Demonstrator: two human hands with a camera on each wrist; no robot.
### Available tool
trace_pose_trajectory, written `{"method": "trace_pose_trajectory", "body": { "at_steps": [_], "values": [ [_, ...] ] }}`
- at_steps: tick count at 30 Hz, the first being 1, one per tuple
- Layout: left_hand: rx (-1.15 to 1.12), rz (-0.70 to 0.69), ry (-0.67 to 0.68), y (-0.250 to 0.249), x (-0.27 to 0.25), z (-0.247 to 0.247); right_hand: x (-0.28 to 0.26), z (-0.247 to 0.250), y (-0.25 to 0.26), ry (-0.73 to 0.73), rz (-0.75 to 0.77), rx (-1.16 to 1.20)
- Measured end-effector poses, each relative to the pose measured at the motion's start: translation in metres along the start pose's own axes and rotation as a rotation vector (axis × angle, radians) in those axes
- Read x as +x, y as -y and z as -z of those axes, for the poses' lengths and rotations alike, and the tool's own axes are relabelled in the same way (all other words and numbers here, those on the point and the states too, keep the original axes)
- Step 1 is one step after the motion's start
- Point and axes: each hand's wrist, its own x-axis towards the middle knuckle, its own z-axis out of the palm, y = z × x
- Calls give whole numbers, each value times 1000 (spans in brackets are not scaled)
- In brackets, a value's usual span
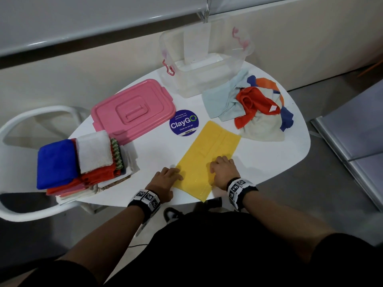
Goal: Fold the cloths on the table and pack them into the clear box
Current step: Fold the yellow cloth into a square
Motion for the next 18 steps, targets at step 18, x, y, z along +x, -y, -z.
{"method": "trace_pose_trajectory", "body": {
  "at_steps": [18],
  "values": [
    [7,7,-83,-14,9,-1,-18,-30,44,124,264,-127]
  ]
}}
